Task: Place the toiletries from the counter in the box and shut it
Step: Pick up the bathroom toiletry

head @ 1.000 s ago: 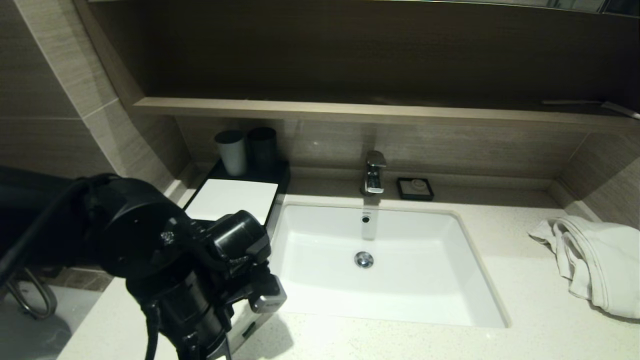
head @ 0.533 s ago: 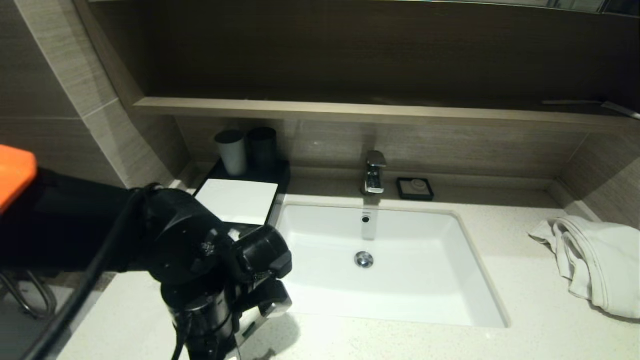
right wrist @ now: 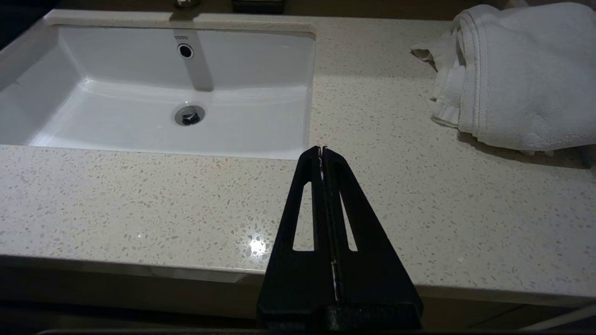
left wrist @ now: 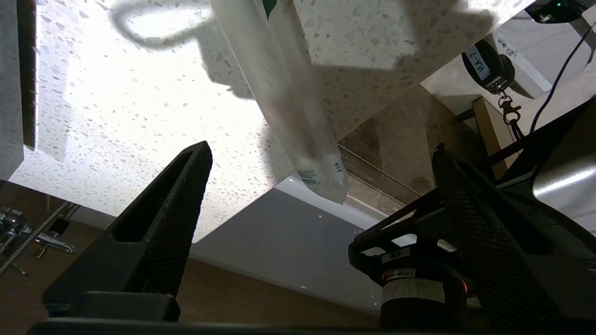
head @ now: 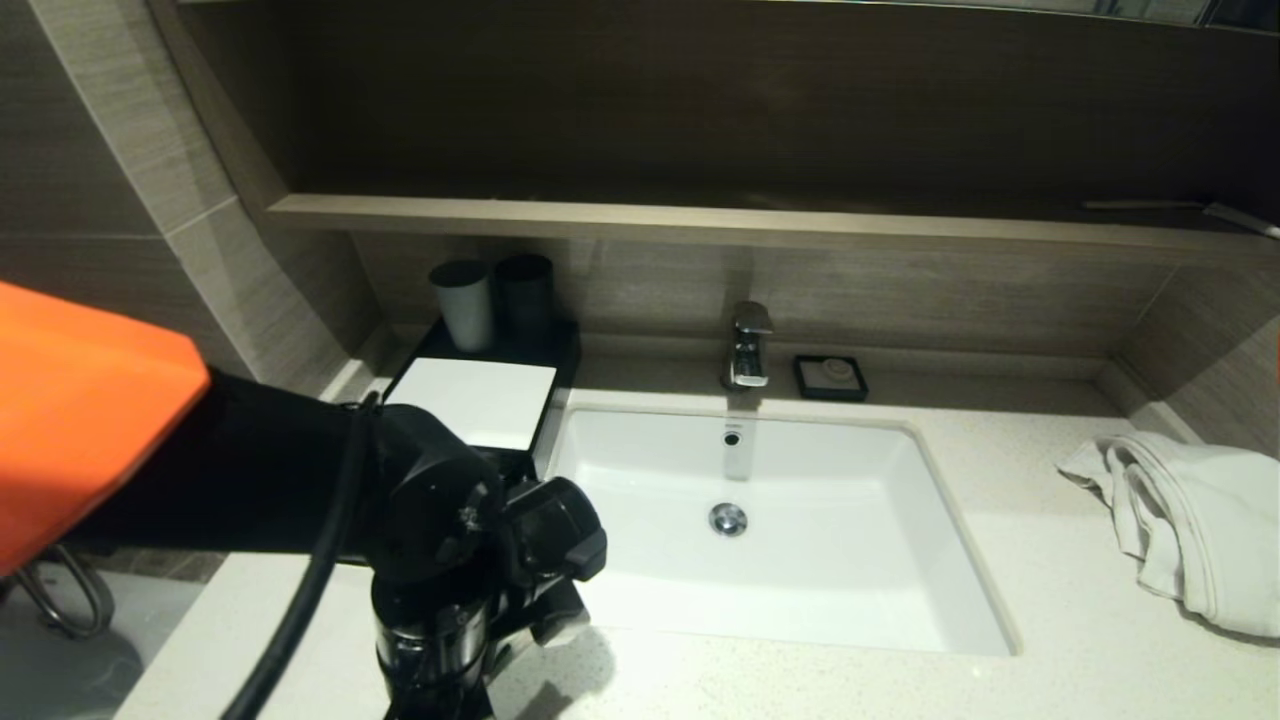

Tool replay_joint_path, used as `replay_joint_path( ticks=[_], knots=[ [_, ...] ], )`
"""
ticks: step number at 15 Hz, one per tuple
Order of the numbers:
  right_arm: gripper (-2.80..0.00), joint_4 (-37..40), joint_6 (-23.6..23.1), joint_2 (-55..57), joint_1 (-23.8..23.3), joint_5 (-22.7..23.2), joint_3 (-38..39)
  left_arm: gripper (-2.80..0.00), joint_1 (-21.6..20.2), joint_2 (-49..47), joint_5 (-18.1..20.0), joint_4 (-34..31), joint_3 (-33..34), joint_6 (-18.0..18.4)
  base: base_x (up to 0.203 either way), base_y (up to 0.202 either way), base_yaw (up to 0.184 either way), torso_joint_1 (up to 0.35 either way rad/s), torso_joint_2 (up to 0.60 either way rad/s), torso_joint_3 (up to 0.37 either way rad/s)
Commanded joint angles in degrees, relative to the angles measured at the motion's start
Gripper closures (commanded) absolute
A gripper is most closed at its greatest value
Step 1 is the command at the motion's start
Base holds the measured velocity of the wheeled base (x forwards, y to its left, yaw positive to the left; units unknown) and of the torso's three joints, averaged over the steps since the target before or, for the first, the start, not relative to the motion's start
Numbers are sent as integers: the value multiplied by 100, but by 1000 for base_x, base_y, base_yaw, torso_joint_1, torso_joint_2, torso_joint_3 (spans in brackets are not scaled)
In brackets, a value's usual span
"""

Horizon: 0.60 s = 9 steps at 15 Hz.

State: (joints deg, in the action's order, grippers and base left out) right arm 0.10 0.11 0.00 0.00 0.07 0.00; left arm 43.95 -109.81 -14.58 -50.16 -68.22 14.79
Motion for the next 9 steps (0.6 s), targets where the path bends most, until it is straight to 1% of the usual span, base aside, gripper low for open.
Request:
replay_joint_path(
  ticks=[1,2,6,9],
  knots=[
    [0,-1,-2,0,0,7,0,-280,6,-73,-10,-28,-15,7,0,0,0,0,0,0],
    [0,-1,-2,0,0,2,0,-280,2,-107,-10,-36,-53,-4,0,0,0,0,0,0],
    [0,-1,-2,0,0,11,0,-280,17,-275,-24,-46,-174,-294,0,0,0,0,0,0],
    [0,-1,-2,0,0,2,0,-280,17,-323,-27,-52,-174,-331,0,0,0,0,0,0]
  ],
)
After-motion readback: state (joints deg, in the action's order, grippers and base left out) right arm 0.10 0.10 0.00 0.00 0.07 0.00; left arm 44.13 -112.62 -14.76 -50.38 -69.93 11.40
